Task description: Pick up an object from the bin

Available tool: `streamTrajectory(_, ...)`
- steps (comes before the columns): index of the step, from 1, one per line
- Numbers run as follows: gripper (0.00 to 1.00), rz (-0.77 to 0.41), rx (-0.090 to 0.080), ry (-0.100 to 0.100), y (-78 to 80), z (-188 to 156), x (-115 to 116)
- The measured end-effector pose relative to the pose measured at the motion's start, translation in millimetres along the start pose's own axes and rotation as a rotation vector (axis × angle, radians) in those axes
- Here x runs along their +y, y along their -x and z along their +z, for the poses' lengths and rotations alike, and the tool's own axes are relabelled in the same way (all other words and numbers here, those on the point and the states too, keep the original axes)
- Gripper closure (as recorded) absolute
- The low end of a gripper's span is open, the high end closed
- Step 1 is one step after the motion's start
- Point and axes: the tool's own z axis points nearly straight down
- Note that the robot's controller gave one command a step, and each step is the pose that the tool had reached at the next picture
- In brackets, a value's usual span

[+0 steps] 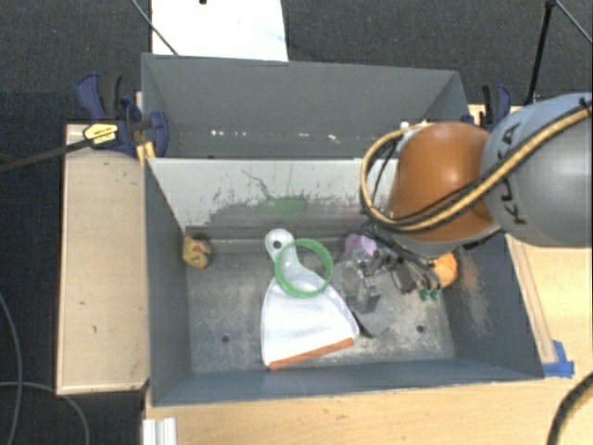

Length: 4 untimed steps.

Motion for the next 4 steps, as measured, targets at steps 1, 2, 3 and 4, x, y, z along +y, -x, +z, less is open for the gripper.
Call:
streamTrajectory(1, 1.0, 0.003, -0.008, -0.001, 1.5, -4.5, -1.6)
streamTrajectory(2, 1.0, -0.027, -0.01, -0.002, 14.1, 11.1, 10.0)
streamTrajectory(3, 0.0, -0.109, -0.006, -0.002, -27.8, 18.6, 26.5)
streamTrajectory(4, 0.0, -0.109, -0.006, -0.002, -27.7, 18.5, 26.4)
